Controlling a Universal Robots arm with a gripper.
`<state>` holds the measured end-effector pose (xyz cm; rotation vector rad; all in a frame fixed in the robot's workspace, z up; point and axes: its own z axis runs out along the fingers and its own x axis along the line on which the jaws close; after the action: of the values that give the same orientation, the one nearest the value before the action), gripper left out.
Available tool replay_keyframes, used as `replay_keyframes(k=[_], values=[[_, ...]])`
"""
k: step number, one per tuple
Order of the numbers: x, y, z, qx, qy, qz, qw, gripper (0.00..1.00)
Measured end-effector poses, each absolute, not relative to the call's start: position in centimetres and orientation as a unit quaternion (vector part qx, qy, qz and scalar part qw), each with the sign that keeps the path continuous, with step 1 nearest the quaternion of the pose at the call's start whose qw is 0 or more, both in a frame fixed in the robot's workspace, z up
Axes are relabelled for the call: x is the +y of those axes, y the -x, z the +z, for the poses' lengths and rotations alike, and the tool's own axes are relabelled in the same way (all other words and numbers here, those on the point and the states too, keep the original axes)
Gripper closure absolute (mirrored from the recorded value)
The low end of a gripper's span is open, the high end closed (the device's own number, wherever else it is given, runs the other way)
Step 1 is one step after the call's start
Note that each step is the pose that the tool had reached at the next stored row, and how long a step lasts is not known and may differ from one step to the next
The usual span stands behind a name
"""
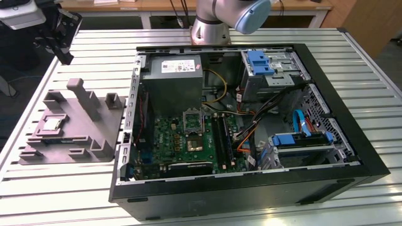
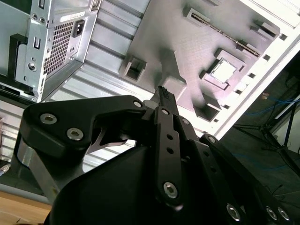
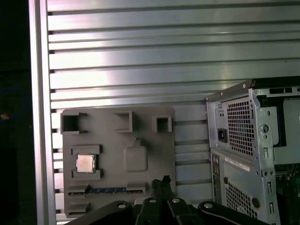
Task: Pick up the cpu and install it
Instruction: 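Reach for the cpu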
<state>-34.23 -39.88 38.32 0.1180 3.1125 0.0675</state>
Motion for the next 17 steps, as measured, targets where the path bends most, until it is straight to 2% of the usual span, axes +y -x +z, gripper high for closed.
replay_keyframes(k=[17], values=[[-39.9, 35.8, 38.3, 0.999, -0.038, 0.022, 0.013, 0.89]])
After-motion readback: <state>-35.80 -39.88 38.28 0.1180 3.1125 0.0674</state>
